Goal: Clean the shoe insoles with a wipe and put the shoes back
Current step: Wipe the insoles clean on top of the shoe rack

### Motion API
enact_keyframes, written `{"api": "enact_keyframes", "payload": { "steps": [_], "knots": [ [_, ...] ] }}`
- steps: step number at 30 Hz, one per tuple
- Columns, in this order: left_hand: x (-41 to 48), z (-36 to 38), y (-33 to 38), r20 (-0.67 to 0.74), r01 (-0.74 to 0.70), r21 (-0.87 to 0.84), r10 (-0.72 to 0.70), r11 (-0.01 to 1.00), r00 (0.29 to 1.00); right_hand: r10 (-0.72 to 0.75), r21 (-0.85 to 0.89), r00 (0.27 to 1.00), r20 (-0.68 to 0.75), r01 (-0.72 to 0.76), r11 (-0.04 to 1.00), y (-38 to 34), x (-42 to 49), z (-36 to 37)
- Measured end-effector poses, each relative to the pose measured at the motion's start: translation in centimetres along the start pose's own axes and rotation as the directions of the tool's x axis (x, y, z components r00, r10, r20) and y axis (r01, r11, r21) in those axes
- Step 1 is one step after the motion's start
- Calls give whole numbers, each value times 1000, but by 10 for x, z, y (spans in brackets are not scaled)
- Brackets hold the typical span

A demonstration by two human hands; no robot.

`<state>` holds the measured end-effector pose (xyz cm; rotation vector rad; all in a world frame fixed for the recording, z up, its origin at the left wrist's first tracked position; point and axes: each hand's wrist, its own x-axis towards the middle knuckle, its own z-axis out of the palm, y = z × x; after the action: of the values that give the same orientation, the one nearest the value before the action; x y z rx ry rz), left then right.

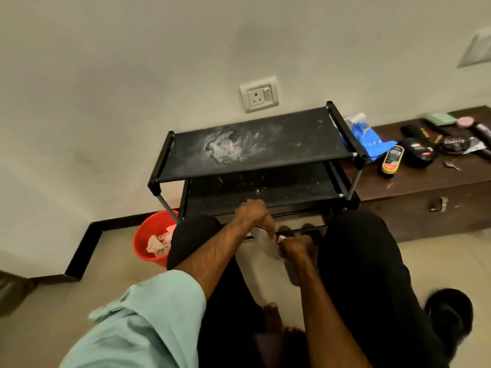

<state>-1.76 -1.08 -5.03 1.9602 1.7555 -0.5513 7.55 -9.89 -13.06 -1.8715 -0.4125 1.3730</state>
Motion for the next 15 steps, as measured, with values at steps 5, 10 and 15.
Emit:
{"api": "enact_keyframes", "payload": {
  "steps": [5, 10, 15],
  "knots": [
    [-68, -67, -14, -249, -186, 32, 188, 982, 950, -37, 270, 993, 109, 6, 963, -30, -43, -14],
    [-135, -115, -28, -428, -307, 91, 315, 947, 847, -71, 456, 945, 320, -87, 886, -47, -77, -42],
    [-185, -142, -49, -562, -425, 122, 415, 897, 716, -181, 666, 908, 378, -130, 735, -77, -113, -47]
  ]
}}
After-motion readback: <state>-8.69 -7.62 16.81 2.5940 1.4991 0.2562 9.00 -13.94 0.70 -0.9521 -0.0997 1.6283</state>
